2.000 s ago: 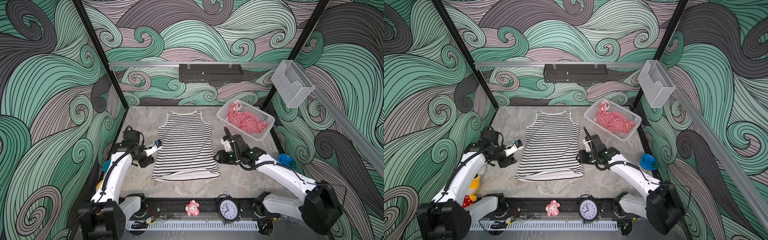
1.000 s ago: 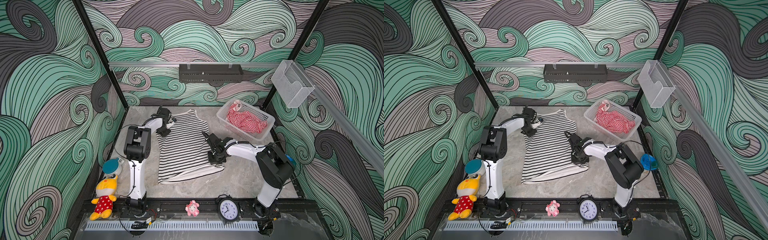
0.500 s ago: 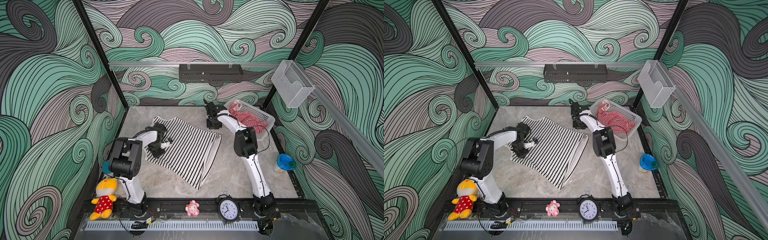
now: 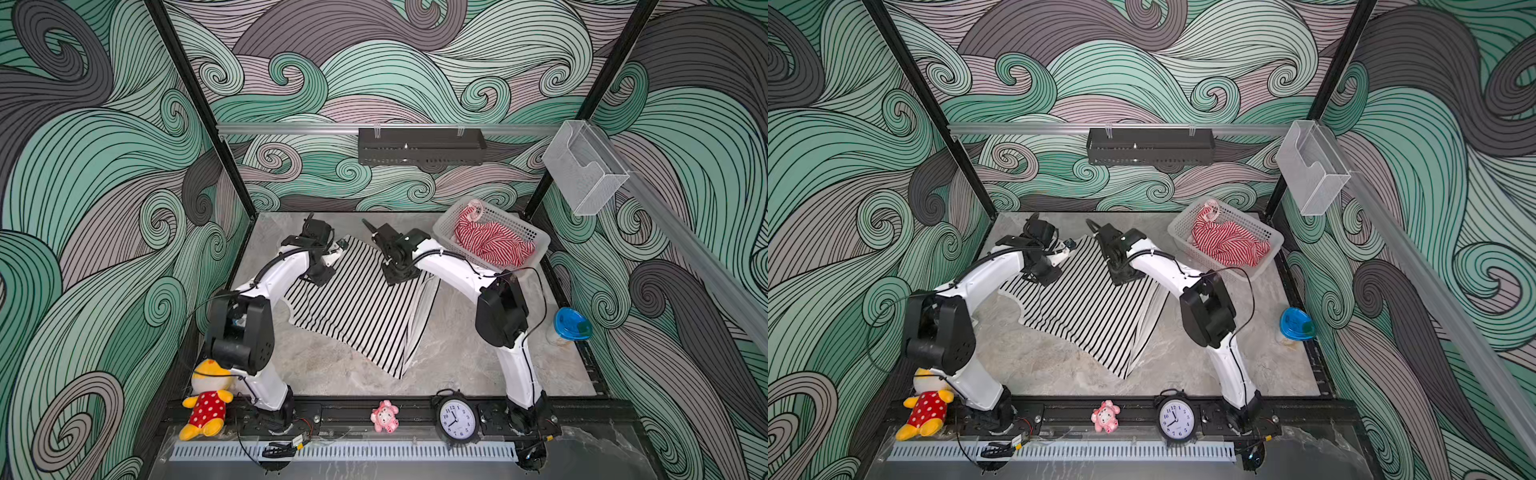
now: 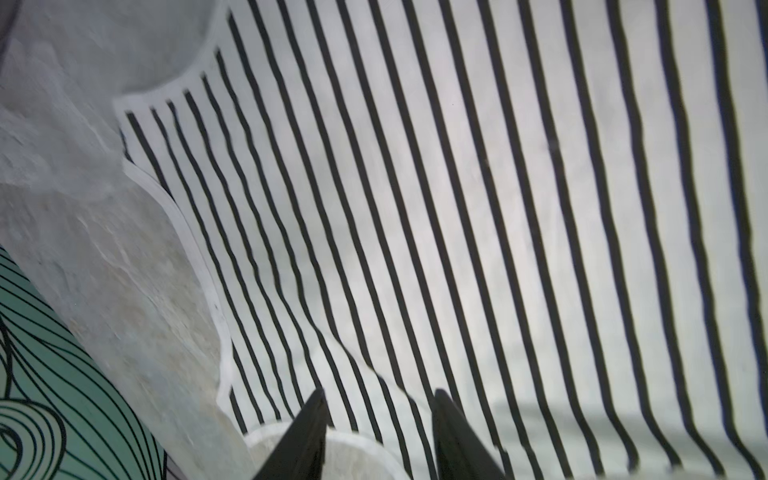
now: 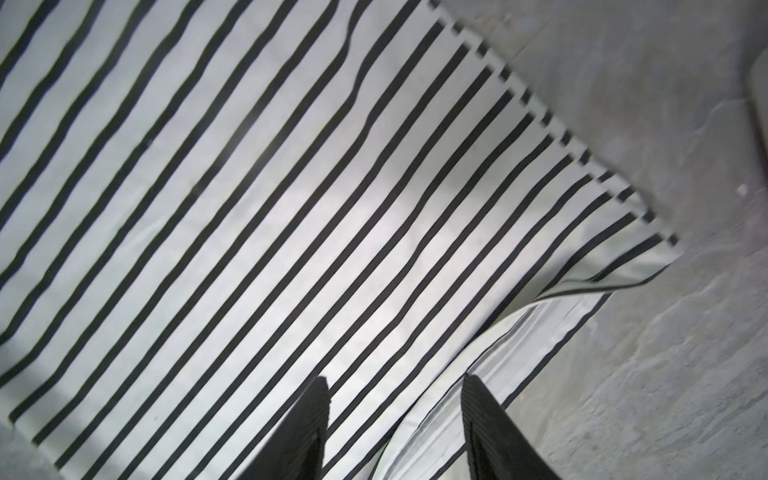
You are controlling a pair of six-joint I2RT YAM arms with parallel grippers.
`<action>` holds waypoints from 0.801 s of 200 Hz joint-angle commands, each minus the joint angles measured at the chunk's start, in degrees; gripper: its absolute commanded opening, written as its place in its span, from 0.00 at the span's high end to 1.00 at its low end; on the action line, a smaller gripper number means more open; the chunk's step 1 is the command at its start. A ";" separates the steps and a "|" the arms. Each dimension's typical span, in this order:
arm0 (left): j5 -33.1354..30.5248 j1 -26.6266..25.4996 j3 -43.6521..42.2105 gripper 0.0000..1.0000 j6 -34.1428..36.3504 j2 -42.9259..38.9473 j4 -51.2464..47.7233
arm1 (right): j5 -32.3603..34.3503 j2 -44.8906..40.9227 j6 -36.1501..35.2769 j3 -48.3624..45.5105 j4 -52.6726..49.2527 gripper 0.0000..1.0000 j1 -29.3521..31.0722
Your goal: Fold and stack the tank tops
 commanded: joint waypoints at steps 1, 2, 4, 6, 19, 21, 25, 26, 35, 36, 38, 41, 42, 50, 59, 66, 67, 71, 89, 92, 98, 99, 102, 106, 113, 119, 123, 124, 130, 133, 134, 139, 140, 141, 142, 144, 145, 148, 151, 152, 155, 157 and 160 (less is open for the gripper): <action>-0.51 0.45 8.65 0.56 -3.66 9.57 2.07 | -3.52 -3.21 4.21 -8.37 7.20 0.50 -0.06; -0.48 0.49 9.14 0.57 -3.71 10.07 2.19 | -3.63 -3.26 4.34 -8.72 7.42 0.50 -0.02; -0.67 0.46 9.98 0.56 -3.83 10.99 2.37 | -3.94 -3.53 4.62 -9.42 7.87 0.51 0.13; -0.90 0.52 10.75 0.57 -4.02 11.82 2.52 | -4.28 -3.80 4.82 -10.19 8.40 0.51 0.29; -1.00 0.66 15.59 0.57 -4.84 16.78 1.99 | -6.22 -4.94 6.21 -14.55 11.79 0.53 1.02; -1.09 0.70 16.63 0.57 -4.88 17.51 1.68 | -6.43 -5.01 6.47 -15.12 12.28 0.53 1.06; -1.30 0.64 17.96 0.57 -5.16 18.92 1.17 | -6.85 -5.13 6.80 -16.06 12.79 0.54 1.35; -1.44 0.63 18.40 0.57 -5.25 19.27 1.04 | -6.92 -5.14 6.87 -16.30 12.98 0.54 1.39; -2.08 0.65 21.17 0.58 -5.84 21.76 0.41 | -7.43 -5.37 7.38 -18.10 14.12 0.55 1.84; -2.10 0.64 21.33 0.58 -5.90 21.97 0.35 | -7.39 -5.39 7.42 -18.29 14.22 0.55 1.90; -2.31 0.63 21.69 0.58 -5.98 22.41 0.26 | -7.23 -5.36 7.56 -18.58 14.30 0.55 1.94; -2.59 0.63 22.20 0.59 -6.08 22.96 0.14 | -7.04 -5.38 7.62 -19.09 14.47 0.55 2.00; -2.66 0.63 22.33 0.58 -6.10 23.14 0.13 | -6.93 -5.35 7.68 -19.22 14.44 0.55 2.07; -3.55 0.63 22.59 0.59 -6.53 23.89 0.68 | -5.40 -5.32 7.92 -20.27 14.50 0.55 2.30; -4.26 0.63 21.94 0.59 -6.74 24.13 1.55 | -3.94 -5.35 7.97 -21.57 14.64 0.55 2.45; -4.32 0.63 20.97 0.59 -6.62 24.09 1.84 | -3.20 -5.32 7.91 -22.40 14.59 0.55 2.40; -4.32 0.63 20.83 0.59 -6.60 24.10 1.81 | -3.12 -5.32 7.91 -22.55 14.59 0.55 2.40; -4.35 0.63 20.38 0.59 -6.49 24.04 1.93 | -2.80 -5.29 7.93 -22.98 14.65 0.55 2.41; -5.25 0.63 16.97 0.59 -6.31 23.22 3.10 | -1.98 -5.11 7.46 -24.42 15.06 0.55 2.40; -5.43 0.63 16.16 0.59 -6.26 22.90 3.56 | -1.62 -5.01 7.32 -24.53 14.94 0.55 2.40; -5.86 0.63 14.62 0.59 -6.15 22.41 4.33 | -1.42 -4.90 7.24 -24.70 14.92 0.54 2.33; -5.88 0.63 14.41 0.60 -6.14 22.29 4.46 | -1.40 -4.85 7.18 -24.75 14.97 0.54 2.32; -5.89 0.63 13.66 0.60 -6.04 22.00 4.80 | -1.33 -4.81 7.12 -24.80 14.83 0.54 2.31; -6.06 0.63 12.73 0.60 -5.88 21.58 5.25 | -1.09 -4.64 6.98 -24.88 14.69 0.54 2.26; -6.24 0.63 11.40 0.60 -5.70 21.08 5.82 | -0.50 -4.42 6.87 -25.02 14.31 0.53 2.22; -6.58 0.62 10.52 0.60 -5.61 20.75 6.06 | 0.03 -4.19 6.70 -25.27 14.03 0.53 2.13; -6.75 0.63 9.99 0.60 -5.60 20.69 6.09 | 0.28 -4.06 6.62 -25.37 13.68 0.53 2.06; -6.81 0.63 9.94 0.60 -5.60 20.64 6.09 | 0.37 -4.03 6.65 -25.39 13.65 0.53 2.05; -7.05 0.61 9.32 0.60 -5.60 20.51 6.17 | 0.83 -4.02 6.67 -25.86 13.31 0.53 1.91; -7.24 0.62 9.08 0.60 -5.60 20.36 6.25 | 1.07 -4.08 6.61 -26.12 13.16 0.53 1.87; -7.27 0.62 9.00 0.60 -5.65 20.39 6.26 | 1.08 -4.18 6.60 -26.21 13.17 0.53 1.82; -7.58 0.64 8.41 0.60 -5.52 20.26 6.41 | 1.24 -4.45 6.58 -26.78 13.24 0.53 1.63; -7.57 0.63 8.35 0.60 -5.52 20.21 6.43 | 1.30 -4.56 6.52 -27.05 13.08 0.53 1.61; -7.66 0.63 8.33 0.60 -5.52 20.22 6.48 | 1.30 -4.56 6.52 -27.05 13.08 0.53 1.61; -7.74 0.63 8.23 0.60 -5.52 20.19 6.55 | 1.33 -4.63 6.55 -27.20 13.13 0.53 1.57; -7.85 0.63 8.11 0.60 -5.52 20.09 6.62 | 1.35 -4.87 6.58 -27.38 13.15 0.53 1.53; -7.88 0.63 7.94 0.60 -5.47 20.12 6.66 | 1.39 -5.03 6.58 -27.73 13.19 0.53 1.46; -7.97 0.63 7.72 0.60 -5.39 20.14 6.76 | 1.47 -5.21 6.54 -28.00 13.20 0.53 1.37; -8.08 0.63 7.49 0.60 -5.28 20.10 6.97 | 1.52 -5.51 6.60 -28.39 13.18 0.53 1.23; -8.13 0.63 7.33 0.60 -5.22 20.08 7.01 | 1.57 -5.59 6.60 -28.57 13.18 0.53 1.20; -8.24 0.67 7.06 0.60 -5.11 20.06 7.24 | 1.62 -5.93 6.59 -29.06 13.17 0.53 1.09; -8.30 0.70 6.87 0.60 -5.02 20.11 7.34 | 1.68 -6.16 6.57 -29.38 13.15 0.53 0.97; -8.37 0.71 6.64 0.60 -4.87 20.14 7.52 | 1.77 -6.53 6.57 -29.82 13.10 0.53 0.85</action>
